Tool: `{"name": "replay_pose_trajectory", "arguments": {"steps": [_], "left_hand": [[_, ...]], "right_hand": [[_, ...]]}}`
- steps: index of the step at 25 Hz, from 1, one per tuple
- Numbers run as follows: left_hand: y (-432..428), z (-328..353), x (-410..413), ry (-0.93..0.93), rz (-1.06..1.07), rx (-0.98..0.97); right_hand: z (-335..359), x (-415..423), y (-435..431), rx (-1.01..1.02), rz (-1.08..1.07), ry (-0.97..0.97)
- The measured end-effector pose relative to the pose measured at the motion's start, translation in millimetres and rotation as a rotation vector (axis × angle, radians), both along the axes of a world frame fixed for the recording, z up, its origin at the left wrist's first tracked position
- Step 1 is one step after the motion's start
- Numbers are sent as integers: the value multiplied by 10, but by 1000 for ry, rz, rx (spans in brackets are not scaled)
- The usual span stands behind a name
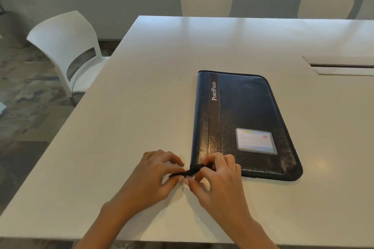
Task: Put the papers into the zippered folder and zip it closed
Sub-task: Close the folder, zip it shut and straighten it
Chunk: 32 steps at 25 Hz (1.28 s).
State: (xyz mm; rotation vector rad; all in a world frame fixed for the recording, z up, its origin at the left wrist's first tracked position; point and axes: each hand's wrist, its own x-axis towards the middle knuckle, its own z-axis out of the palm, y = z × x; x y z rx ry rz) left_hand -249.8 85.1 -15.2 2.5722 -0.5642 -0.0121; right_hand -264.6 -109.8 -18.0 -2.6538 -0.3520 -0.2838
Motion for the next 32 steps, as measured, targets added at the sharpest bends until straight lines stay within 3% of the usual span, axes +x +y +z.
{"name": "replay_pose_trajectory", "arguments": {"steps": [5, 18, 28, 32], "left_hand": [[-76, 46, -41, 123, -15, -120], [-108, 147, -12, 218, -1, -186], [-78, 133, 12, 9, 31, -25], [-122, 129, 34, 17, 6, 29]], "right_hand": [[-28, -63, 69, -24, -34, 27], [-79, -84, 100, 30, -79, 8], [-123, -82, -61, 138, -102, -21], [-132, -111, -269, 117, -170, -42]]}}
